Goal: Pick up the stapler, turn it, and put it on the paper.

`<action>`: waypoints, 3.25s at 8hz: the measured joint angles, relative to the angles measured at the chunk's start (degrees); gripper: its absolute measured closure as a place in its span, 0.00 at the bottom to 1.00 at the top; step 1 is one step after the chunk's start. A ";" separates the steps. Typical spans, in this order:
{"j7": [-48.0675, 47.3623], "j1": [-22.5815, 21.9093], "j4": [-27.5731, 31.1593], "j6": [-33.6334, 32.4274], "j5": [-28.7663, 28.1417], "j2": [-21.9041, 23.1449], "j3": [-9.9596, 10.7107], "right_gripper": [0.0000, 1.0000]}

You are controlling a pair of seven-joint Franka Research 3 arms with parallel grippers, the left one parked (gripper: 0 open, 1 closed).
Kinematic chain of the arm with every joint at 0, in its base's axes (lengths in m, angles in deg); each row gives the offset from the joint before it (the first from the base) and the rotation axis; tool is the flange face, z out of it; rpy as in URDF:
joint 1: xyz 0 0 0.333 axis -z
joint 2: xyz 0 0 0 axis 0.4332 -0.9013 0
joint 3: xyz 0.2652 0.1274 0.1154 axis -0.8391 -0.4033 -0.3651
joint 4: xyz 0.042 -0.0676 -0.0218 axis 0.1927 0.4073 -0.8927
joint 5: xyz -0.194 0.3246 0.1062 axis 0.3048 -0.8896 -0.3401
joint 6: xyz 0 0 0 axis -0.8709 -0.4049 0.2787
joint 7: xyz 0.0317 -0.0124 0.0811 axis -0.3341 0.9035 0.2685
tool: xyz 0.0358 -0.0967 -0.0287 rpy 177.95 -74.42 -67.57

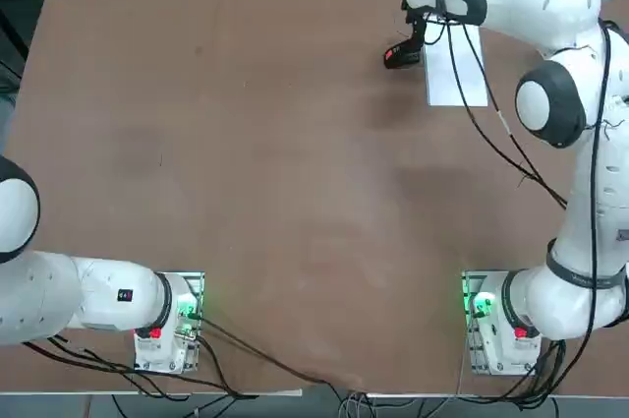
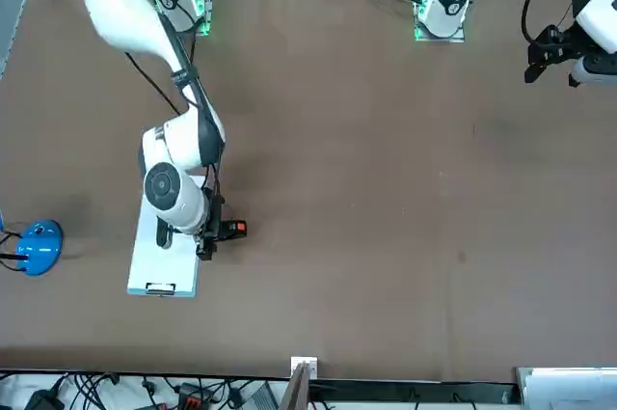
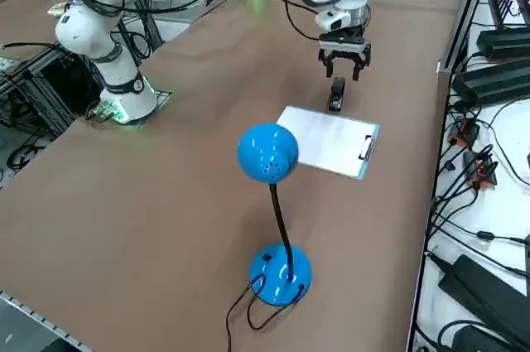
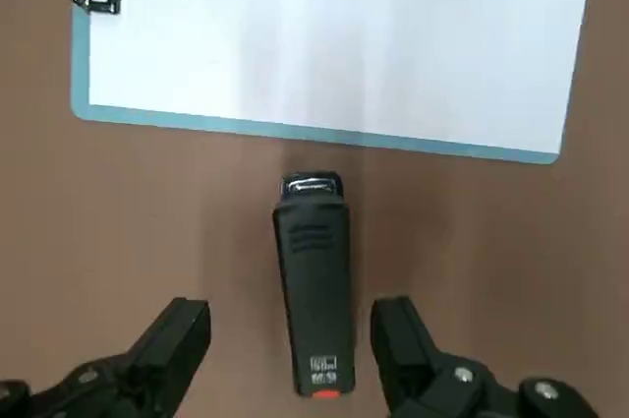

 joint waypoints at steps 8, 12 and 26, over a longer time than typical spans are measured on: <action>2.91 -0.11 0.06 1.33 0.00 -2.93 0.33 0.09; 2.91 -0.19 0.06 1.87 0.01 -3.33 0.32 0.56; 82.68 9.81 11.05 -8.11 0.35 12.12 0.53 0.58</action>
